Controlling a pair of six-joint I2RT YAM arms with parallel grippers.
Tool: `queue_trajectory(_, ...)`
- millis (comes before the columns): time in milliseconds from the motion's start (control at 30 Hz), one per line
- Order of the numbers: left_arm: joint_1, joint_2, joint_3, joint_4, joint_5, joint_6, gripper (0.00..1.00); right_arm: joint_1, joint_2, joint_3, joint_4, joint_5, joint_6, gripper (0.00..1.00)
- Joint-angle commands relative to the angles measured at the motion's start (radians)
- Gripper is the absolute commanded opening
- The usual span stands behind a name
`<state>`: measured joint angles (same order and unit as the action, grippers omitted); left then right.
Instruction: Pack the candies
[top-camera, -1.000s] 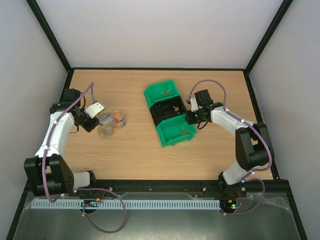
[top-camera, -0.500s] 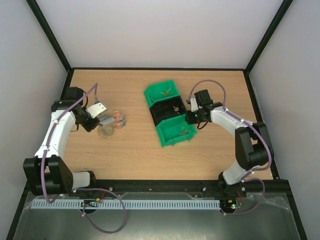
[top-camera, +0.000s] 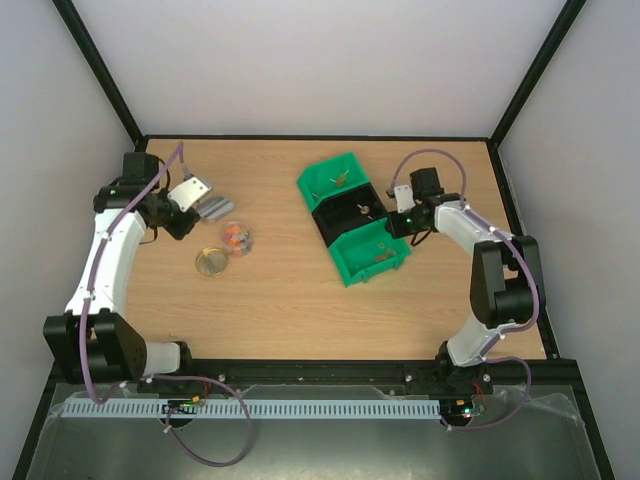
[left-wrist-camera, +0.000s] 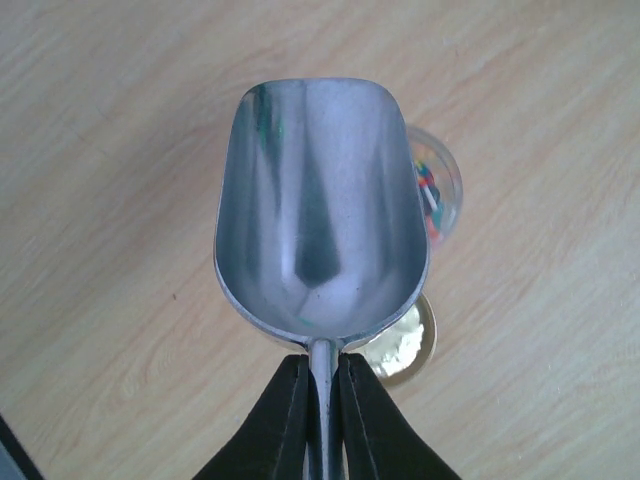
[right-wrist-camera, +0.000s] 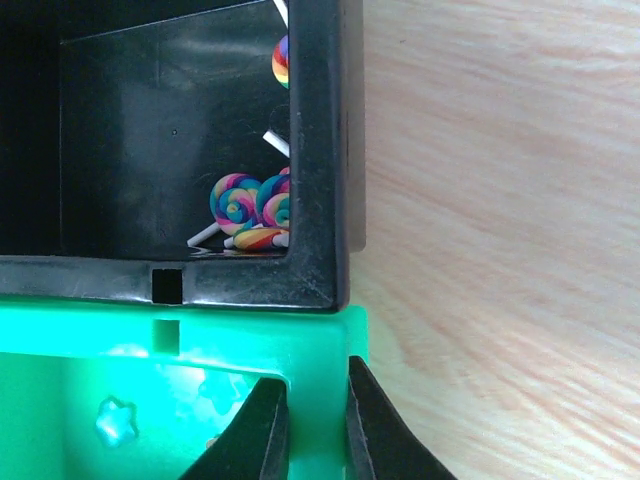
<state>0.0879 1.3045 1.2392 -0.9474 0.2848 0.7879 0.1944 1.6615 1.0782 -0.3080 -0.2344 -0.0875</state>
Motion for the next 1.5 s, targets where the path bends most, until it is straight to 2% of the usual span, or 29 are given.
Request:
queue_trajectory(0,0.003,0.078,0.034,0.108,0.089,-0.124,0.02,-0.085,0.035,0.079,-0.076,-0.079,-0.222,0.05)
queue_trajectory(200,0.042,0.214,0.002,0.331,0.079,-0.183,0.02,-0.189,0.121,0.151,-0.176,-0.141,-0.447,0.09)
queue_trajectory(333,0.079,0.313,-0.007,0.496,0.138,-0.197,0.02,-0.231,0.168,0.194,-0.206,-0.151,-0.526,0.12)
queue_trajectory(500,0.094,0.45,0.031,0.594,0.127,-0.213,0.02,-0.275,0.229,0.244,-0.228,-0.131,-0.602,0.19)
queue_trajectory(667,0.107,0.548,0.028,0.677,0.104,-0.223,0.02,-0.292,0.265,0.301,-0.25,-0.118,-0.622,0.32)
queue_trajectory(867,0.112,0.611,0.011,0.705,0.092,-0.217,0.04,-0.298,0.246,0.318,-0.286,-0.112,-0.63,0.61)
queue_trajectory(1000,0.118,0.613,-0.014,0.676,0.091,-0.192,0.13,-0.303,0.222,0.335,-0.293,-0.11,-0.612,0.83)
queue_trajectory(1133,0.143,0.598,-0.025,0.632,0.117,-0.176,0.27,-0.305,0.204,0.367,-0.319,-0.131,-0.578,0.94)
queue_trajectory(1333,0.191,0.569,0.015,0.537,0.182,-0.131,0.49,-0.305,0.185,0.41,-0.322,-0.159,-0.531,1.0)
queue_trajectory(1467,0.219,0.561,0.114,0.335,0.288,0.033,0.59,-0.305,0.187,0.468,-0.331,-0.194,-0.491,0.99)
